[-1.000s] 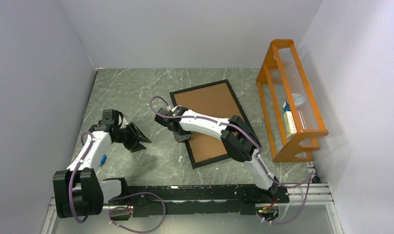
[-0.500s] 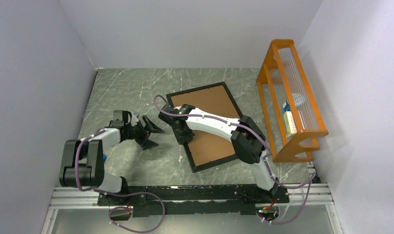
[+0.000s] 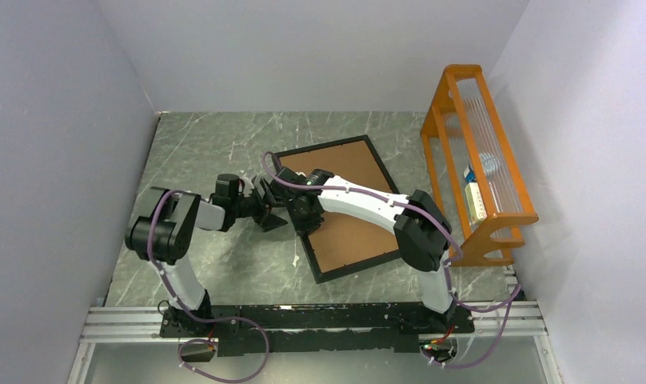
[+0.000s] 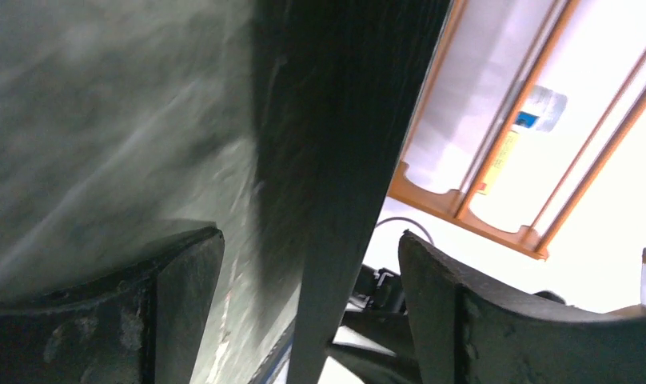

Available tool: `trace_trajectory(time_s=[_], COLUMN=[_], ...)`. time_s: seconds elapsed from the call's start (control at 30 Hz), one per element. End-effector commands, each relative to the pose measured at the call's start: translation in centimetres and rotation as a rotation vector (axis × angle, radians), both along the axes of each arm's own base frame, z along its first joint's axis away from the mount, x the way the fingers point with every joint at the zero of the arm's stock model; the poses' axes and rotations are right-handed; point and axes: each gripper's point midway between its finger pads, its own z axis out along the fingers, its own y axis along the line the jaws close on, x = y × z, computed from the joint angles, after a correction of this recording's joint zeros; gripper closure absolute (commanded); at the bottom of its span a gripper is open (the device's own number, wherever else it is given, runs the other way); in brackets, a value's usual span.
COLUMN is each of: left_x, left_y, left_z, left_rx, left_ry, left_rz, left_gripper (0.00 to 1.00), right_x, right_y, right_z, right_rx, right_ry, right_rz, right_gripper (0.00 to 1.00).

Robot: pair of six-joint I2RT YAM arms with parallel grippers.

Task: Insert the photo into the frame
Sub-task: Turn over the photo frame at the center of the board.

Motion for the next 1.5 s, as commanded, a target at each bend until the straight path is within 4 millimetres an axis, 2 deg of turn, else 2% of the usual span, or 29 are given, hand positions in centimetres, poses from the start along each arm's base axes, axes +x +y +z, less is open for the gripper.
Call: trace_trajectory(time_s=[0.0,0.13,0.33,0.5,0.7,0.87,1.03,1.2,1.37,1.47], left_x=[2.5,3.6,4.1,4.4,5.0,5.3,5.4,5.3,5.0,4.8], left_y=[-2.1,-3.4,-3.7,-3.6,-3.5,-3.6,-3.4,-2.4,-2.2,-2.0], left_z=[1.4,0.9,2.2,3.5,4.5,6.6,8.9,11.3,13.5,15.0], left_rx=[-0.123,-0.226,-0.364,-0.335,-0.200,-0.179,-0.080,0.070,0.085,0.080], left_ry=[-0.101,-0.096,-0.131,-0.166,-0.190,-0.189,-0.155,-0.108,-0.070,-0.070], left_rz=[0.038,0.042,0.068,0.073,0.045,0.033,0.002,-0.022,-0.010,0.018], left_gripper=[0.18,0.36,0.68,0.88,0.94,0.97,0.97,0.97,0.98,0.97], right_x=[0.6,0.5,0.8,1.5,2.5,3.7,4.3,4.0,3.1,3.2], right_y=[1.9,2.2,1.8,0.1,-1.7,-2.4,-2.4,-2.0,-0.3,-0.2], right_z=[4.1,4.1,4.6,5.2,6.0,6.0,8.3,9.5,10.9,11.3], right_rx=[0.144,0.152,0.141,0.071,0.030,-0.032,-0.114,-0.161,-0.090,-0.089], right_ry=[-0.053,-0.050,-0.071,-0.120,-0.188,-0.255,-0.395,-0.463,-0.473,-0.480], right_rz=[0.031,0.041,0.052,0.002,-0.059,-0.044,-0.021,-0.025,-0.035,-0.055], right_gripper=[0.90,0.90,0.88,0.74,0.55,0.44,0.32,0.29,0.26,0.26])
